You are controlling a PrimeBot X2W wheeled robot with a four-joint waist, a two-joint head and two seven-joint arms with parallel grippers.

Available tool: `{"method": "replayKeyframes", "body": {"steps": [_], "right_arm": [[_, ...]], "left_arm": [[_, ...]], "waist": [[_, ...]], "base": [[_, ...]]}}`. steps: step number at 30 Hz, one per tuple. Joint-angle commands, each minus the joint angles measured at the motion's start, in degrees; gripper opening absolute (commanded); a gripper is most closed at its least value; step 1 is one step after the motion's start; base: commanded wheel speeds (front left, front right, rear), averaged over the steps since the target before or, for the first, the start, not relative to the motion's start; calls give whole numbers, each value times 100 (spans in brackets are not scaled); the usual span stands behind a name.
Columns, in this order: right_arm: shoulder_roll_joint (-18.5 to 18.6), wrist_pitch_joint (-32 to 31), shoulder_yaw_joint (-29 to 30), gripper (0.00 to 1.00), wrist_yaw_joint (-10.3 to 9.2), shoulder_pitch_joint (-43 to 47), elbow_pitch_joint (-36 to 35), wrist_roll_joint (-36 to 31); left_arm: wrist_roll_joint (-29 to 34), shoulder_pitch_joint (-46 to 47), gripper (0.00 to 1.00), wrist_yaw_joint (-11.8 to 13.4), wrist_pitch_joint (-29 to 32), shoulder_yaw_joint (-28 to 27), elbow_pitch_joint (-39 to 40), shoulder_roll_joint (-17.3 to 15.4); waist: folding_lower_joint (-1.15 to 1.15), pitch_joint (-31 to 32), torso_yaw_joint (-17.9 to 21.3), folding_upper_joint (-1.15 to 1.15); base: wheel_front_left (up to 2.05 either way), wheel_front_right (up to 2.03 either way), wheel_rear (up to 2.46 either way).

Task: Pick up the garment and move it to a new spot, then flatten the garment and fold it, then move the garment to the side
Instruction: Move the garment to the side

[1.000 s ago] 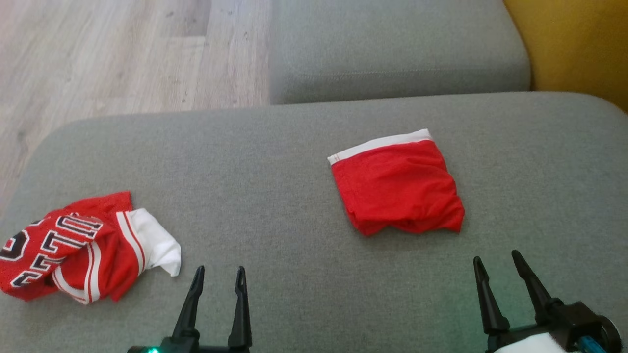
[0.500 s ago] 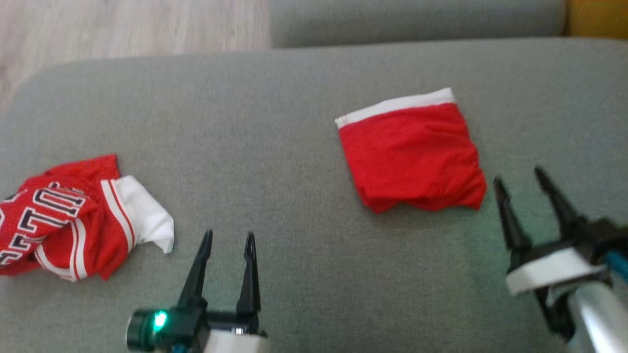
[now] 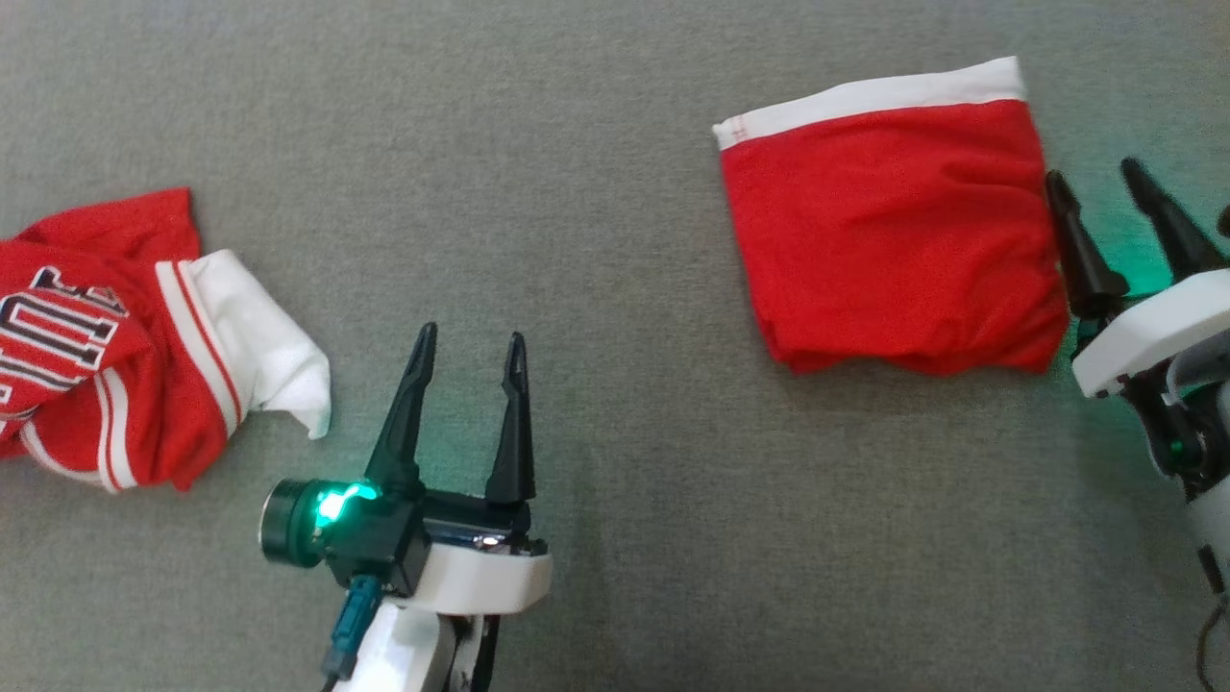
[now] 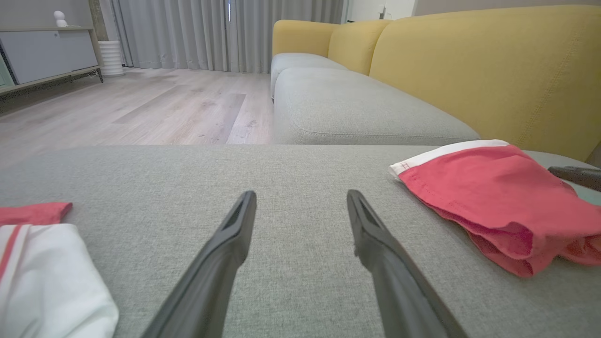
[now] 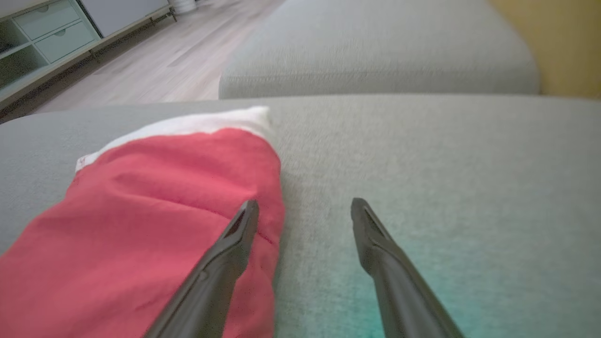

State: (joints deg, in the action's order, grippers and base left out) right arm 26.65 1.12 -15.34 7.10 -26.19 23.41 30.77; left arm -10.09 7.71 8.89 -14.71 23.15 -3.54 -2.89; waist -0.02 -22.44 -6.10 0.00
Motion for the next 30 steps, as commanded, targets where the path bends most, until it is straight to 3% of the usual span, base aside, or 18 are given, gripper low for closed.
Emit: {"method": "replayKeyframes", "body": {"steps": [1, 5, 7, 8, 17, 23, 30], "right_arm": [[159, -173, -140, 100, 39, 32, -136, 248], [188, -585, -357, 100, 39, 134, -331, 1018], [236, -701, -461, 38, 39, 216, -457, 1291], [272, -723, -490, 0, 39, 253, -501, 1382], [515, -525, -184, 0, 39, 557, -861, 1445], [1108, -489, 155, 0, 39, 658, -1114, 1041], [1885, -589, 326, 0, 39, 336, -800, 699]], "left_arm": [[-48, 120, 100, 34, -29, -80, 161, 2], [-122, 201, 100, 87, -29, 50, 215, 2], [-135, 228, 100, 101, -29, 89, 248, 2], [-127, 240, 100, 103, -29, 102, 265, 2], [-29, 239, 100, 100, -29, 24, 355, 2], [164, 294, 100, -18, -29, -99, 345, 2], [437, 492, 100, -245, -29, -228, 313, 2]], "waist": [[2, -92, -98, 0], [2, -136, -112, 0], [2, -148, -94, 0], [2, -149, -81, 0], [2, -188, 233, 0], [2, -341, 706, 0], [2, -611, 1171, 0]], "base": [[0, 0, 0], [0, 0, 0], [0, 0, 0], [0, 0, 0], [0, 0, 0], [0, 0, 0], [0, 0, 0]]}}
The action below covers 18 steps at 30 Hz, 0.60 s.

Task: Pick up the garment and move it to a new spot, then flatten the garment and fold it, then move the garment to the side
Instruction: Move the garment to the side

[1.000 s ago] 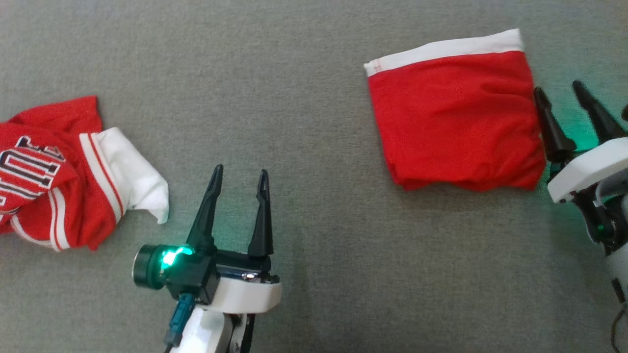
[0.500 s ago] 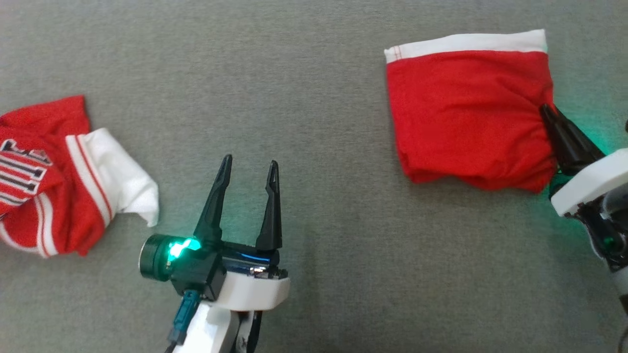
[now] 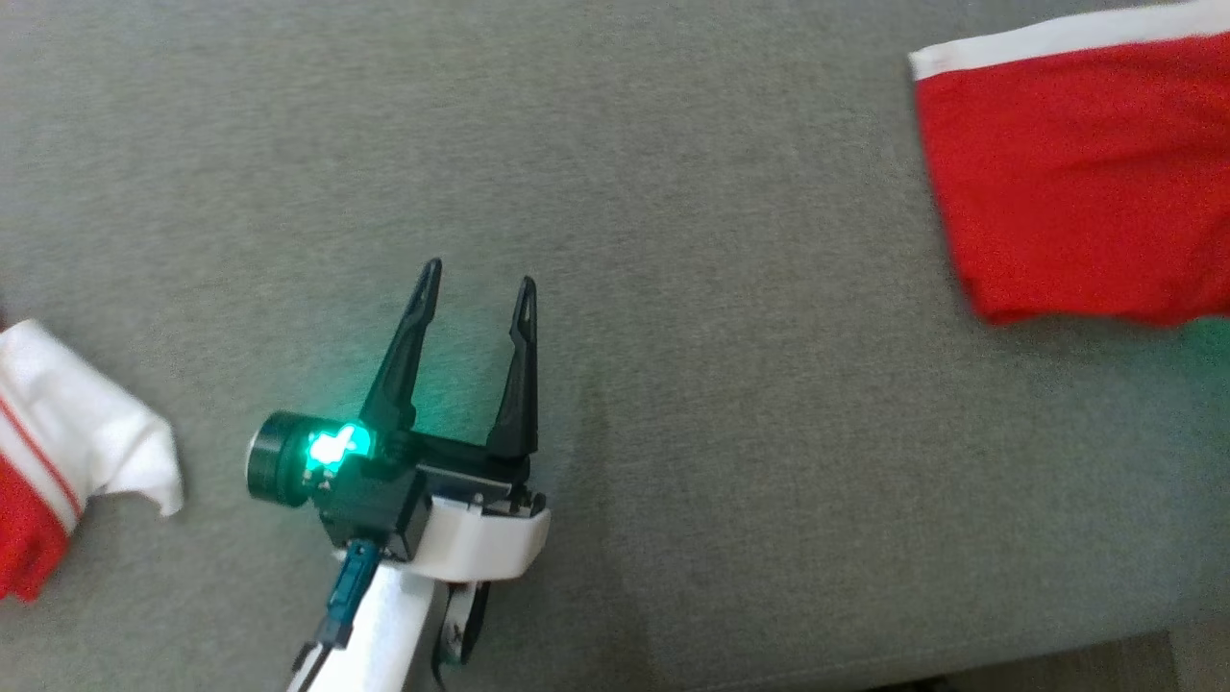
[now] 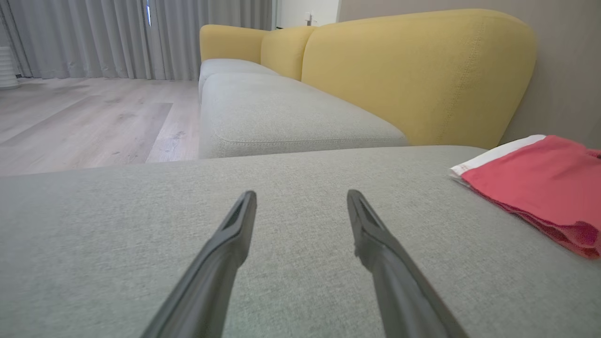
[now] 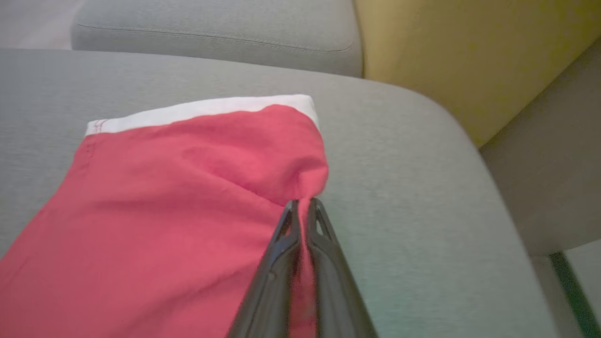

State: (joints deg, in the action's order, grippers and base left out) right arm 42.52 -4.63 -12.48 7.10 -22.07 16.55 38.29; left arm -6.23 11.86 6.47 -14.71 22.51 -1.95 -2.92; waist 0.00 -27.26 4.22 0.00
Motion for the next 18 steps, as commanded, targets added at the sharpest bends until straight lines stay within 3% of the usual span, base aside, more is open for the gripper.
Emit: {"method": "replayKeyframes", "body": {"steps": [1, 8, 14, 15, 16, 18], "right_arm": [[383, -12, 62, 0, 39, -161, -40, -153], [716, 1, 242, 0, 39, -813, 426, -888], [654, -93, 524, 3, 39, -1112, 708, -1512], [626, -64, 583, 42, 39, -1137, 736, -1619], [590, -27, 665, 100, 39, -1160, 782, -1741], [502, 104, 791, 100, 39, -1181, 838, -2033]], "left_arm": [[85, 105, 100, -27, -29, -184, 154, 4], [242, 219, 100, -152, -29, -268, 195, 3], [277, 272, 100, -205, -29, -305, 199, 3], [273, 280, 100, -209, -29, -302, 196, 3], [266, 289, 100, -211, -29, -296, 191, 4], [232, 308, 100, -215, -29, -275, 184, 4]], "waist": [[0, -163, 187, 0], [0, -355, 387, 0], [0, -430, 424, 0], [0, -434, 422, 0], [0, -432, 417, 0], [0, -406, 391, 0]], "base": [[0, 0, 0], [0, 0, 0], [0, 0, 0], [0, 0, 0], [0, 0, 0], [0, 0, 0]]}}
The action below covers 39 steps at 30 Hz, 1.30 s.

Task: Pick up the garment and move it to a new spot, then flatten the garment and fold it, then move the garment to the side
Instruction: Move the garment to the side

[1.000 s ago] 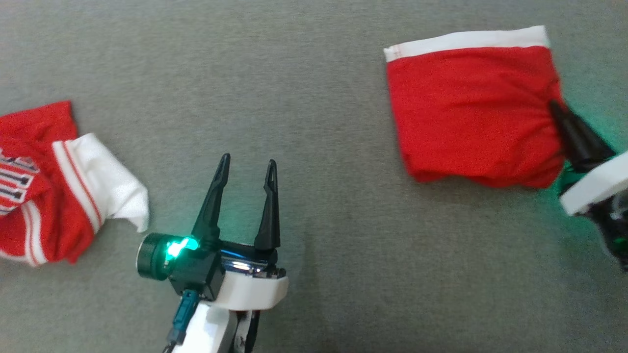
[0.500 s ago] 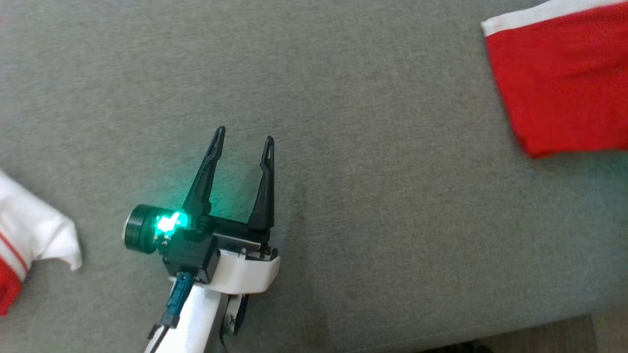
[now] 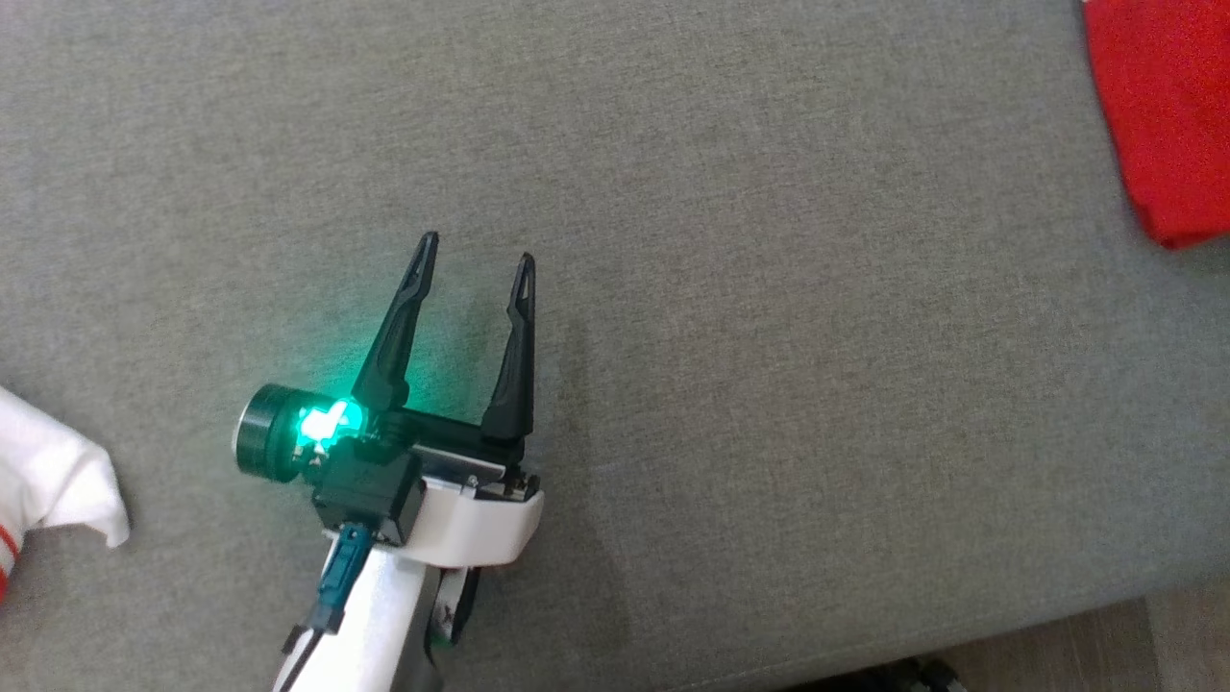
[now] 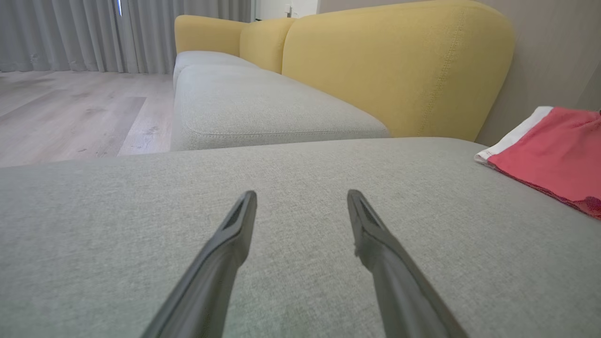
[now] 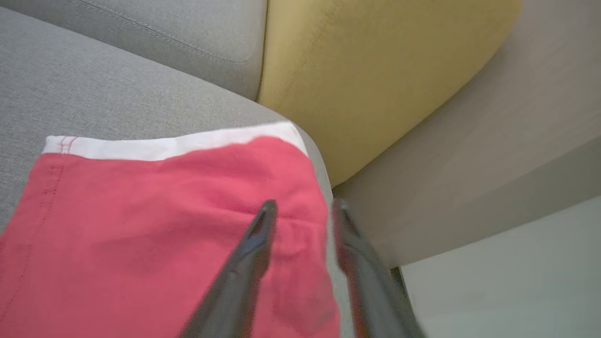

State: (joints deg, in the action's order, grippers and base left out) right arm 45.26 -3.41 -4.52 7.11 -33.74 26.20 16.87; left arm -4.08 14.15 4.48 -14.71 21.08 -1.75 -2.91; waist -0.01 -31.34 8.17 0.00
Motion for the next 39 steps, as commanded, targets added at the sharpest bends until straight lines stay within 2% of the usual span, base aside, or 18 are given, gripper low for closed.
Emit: {"method": "replayKeyframes", "body": {"steps": [1, 5, 8, 9, 19, 24, 28, 33, 39], "right_arm": [[155, 218, 106, 100, 37, -13, -118, -359], [-314, 635, 257, 100, 37, 136, -201, -1108], [-867, 908, 174, 100, 37, 388, -352, -1160], [-867, 908, 174, 100, 37, 388, -352, -1160], [-2408, 1532, -649, 100, 37, 1471, -427, -186], [-2982, 1813, -953, 100, 37, 1996, -293, 145], [-3363, 1837, -646, 100, 37, 2497, -853, 79], [-3741, 1839, -152, 100, 37, 3380, -1754, -295], [-3876, 1840, -26, 100, 37, 3974, -1967, -539]], "left_arm": [[-27, 84, 100, -8, -29, -116, 157, 2], [-121, 36, 100, 43, -29, -97, 129, 3], [-220, -47, 100, 100, -29, -75, 119, 3], [-220, -47, 100, 100, -29, -75, 119, 3], [-718, -599, 100, 446, -29, -103, -17, 3], [-965, -960, 100, 561, -29, -229, -134, 3], [-950, -1208, 100, 594, -29, -402, -49, 3], [-778, -1580, 100, 498, -29, -467, 178, 3], [-754, -2064, 100, 463, -29, -588, 205, 3]], "waist": [[1, 64, -38, 0], [1, 304, -121, 0], [1, 597, -190, 0], [1, 597, -190, 0], [1, 1841, -505, 0], [1, 2482, -684, 0], [1, 2951, -853, 0], [1, 3313, -1006, 0], [1, 3522, -1018, 0]], "base": [[0, 0, 0], [0, 0, 0], [0, 0, 0], [0, 0, 0], [0, 0, 0], [0, 0, 0], [0, 0, 0], [0, 0, 0], [0, 0, 0]]}}
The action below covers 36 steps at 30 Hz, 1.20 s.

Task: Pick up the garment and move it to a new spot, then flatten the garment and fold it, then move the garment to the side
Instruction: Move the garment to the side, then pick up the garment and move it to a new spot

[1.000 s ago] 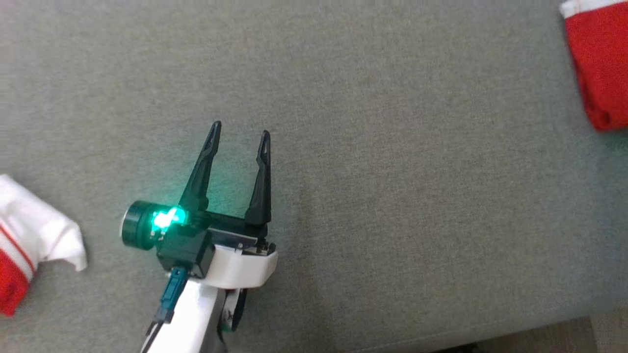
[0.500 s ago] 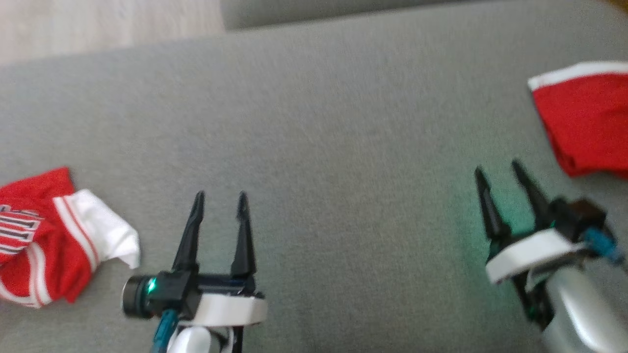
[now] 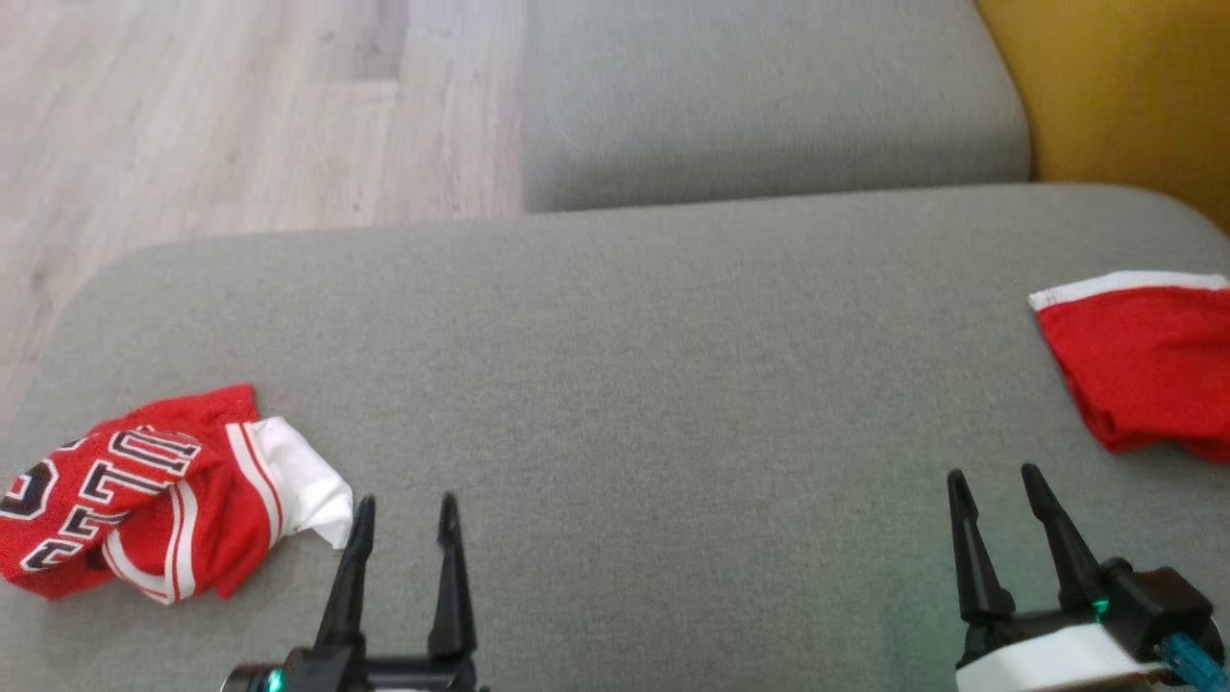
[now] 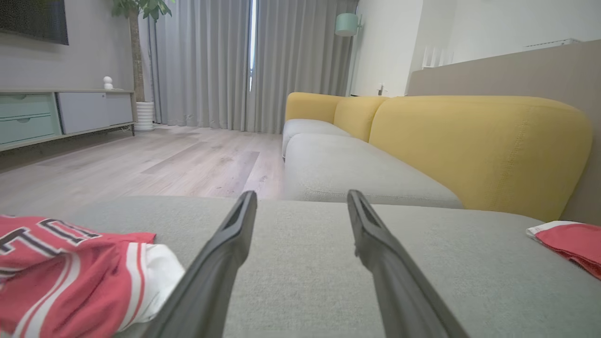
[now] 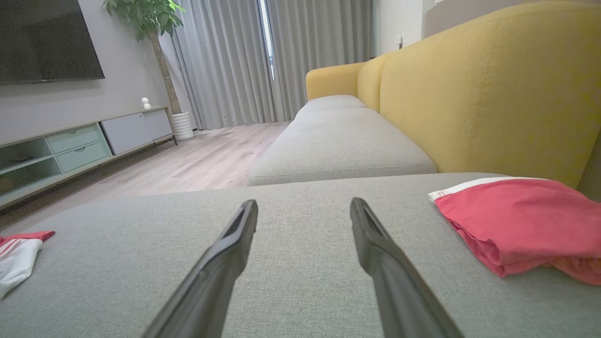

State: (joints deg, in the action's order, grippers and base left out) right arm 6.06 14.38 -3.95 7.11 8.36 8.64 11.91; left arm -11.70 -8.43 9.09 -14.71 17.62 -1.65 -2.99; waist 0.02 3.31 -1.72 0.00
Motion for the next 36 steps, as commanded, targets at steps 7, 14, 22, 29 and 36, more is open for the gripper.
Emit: {"method": "replayKeyframes", "body": {"steps": [7, 14, 22, 29, 36], "right_arm": [[-29, 62, -19, 100, 37, -145, -214, -179], [-34, 62, 1, 100, 37, -110, -195, -228], [-24, 62, 31, 100, 37, -47, -221, -243], [-22, 62, 21, 100, 37, -12, -228, -240], [-66, 62, 2, 100, 37, -30, -252, -234]], "left_arm": [[81, 62, 100, -98, -29, -397, 69, 12], [60, 74, 100, -143, -29, -460, -38, 12], [19, 38, 100, -133, -29, -442, -92, 12], [33, 58, 100, -144, -29, -462, -113, 12], [83, 119, 100, -154, -29, -495, -109, 12]], "waist": [[-2, 145, -39, 0], [-2, 203, -42, 0], [-2, 241, -20, 0], [-2, 235, -78, 0], [-2, 186, -414, 0]], "base": [[0, 0, 0], [0, 0, 0], [0, 0, 0], [0, 0, 0], [0, 0, 0]]}}
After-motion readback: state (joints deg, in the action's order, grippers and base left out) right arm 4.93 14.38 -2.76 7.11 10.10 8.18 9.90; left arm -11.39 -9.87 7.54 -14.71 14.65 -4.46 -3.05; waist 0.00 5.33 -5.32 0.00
